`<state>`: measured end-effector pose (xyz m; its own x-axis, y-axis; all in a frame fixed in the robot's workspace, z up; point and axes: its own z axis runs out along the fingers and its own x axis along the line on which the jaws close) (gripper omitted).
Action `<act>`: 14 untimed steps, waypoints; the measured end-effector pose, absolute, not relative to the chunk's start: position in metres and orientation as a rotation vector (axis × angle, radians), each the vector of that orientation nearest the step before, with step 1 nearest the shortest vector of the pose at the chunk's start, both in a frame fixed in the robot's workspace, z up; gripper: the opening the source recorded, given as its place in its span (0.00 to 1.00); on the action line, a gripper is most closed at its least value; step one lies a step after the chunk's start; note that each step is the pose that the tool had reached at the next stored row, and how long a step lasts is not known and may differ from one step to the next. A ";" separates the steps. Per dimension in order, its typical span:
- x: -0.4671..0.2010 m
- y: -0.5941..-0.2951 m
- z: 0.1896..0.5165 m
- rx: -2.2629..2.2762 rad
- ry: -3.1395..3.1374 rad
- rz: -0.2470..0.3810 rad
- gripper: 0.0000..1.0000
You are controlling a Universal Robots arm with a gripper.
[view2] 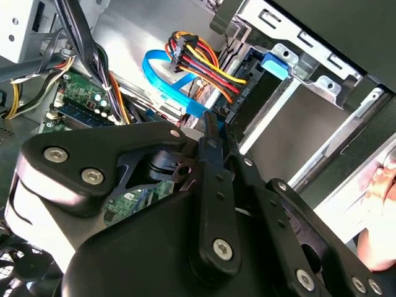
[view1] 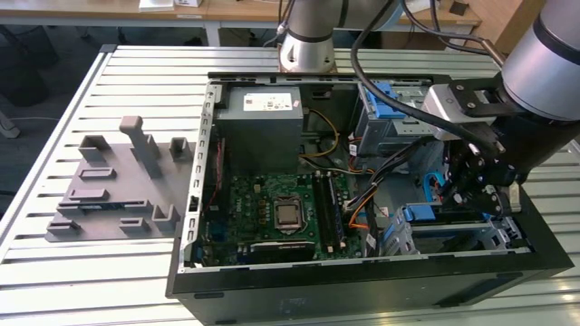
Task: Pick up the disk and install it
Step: 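Insert the second disk wire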
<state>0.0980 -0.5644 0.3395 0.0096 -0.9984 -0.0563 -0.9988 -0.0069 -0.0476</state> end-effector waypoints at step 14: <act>0.098 -0.569 0.337 -2.178 2.160 0.010 0.16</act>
